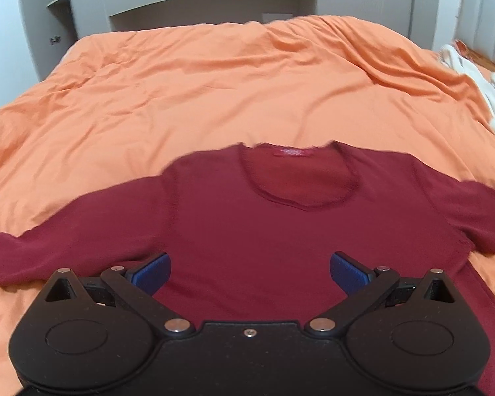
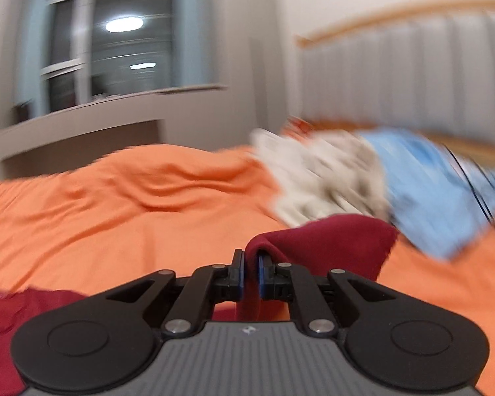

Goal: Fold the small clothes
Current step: 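Lift the sleeve with the right gripper, lay it across the body, open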

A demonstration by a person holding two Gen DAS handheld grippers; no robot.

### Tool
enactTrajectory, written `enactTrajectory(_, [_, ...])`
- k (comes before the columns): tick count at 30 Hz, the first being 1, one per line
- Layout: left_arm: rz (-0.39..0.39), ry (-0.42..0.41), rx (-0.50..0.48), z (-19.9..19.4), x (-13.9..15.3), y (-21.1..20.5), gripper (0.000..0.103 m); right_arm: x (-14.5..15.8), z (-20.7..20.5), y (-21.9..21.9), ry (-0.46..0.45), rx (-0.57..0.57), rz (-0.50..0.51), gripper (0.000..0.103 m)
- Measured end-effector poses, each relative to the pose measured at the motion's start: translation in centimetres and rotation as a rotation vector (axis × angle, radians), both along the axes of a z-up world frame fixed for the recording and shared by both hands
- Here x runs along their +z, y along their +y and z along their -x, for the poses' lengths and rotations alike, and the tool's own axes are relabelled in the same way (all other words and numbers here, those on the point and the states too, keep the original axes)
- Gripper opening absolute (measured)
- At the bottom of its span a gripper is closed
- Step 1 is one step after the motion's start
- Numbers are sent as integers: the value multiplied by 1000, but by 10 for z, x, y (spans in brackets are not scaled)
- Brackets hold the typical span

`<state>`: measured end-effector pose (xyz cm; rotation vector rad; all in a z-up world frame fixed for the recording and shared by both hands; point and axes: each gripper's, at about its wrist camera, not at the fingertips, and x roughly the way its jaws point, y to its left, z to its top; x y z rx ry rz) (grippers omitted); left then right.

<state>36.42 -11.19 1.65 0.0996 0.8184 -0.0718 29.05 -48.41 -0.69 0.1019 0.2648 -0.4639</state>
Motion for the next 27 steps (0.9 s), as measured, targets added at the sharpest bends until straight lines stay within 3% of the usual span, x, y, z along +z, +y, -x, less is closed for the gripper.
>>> enactTrajectory(5, [42,-18,81,-5,3,36,102,26,-46,103,25,233,257,9])
enactTrajectory(9, [83,-35,154,-8,0,64,102,22,-75,186,85,429,403,9])
enactTrajectory(16, [140,-40,244,-13,-3,92,102,-27,-98,281,232,660,534,9])
enactTrajectory(18, [139,-46,255,-14,-2,96,102,-47,-94,301,285,704,623,9])
enactTrajectory(23, [142,-61,266,-15,1,100,102,-96,-80,347,386,783,956,9])
enactTrajectory(25, [141,-60,264,-15,0,100,102,-109,-74,357,390,795,1028,9])
enactTrajectory(27, [142,-60,262,-15,0,100,102,-112,-73,360,400,809,1027,10])
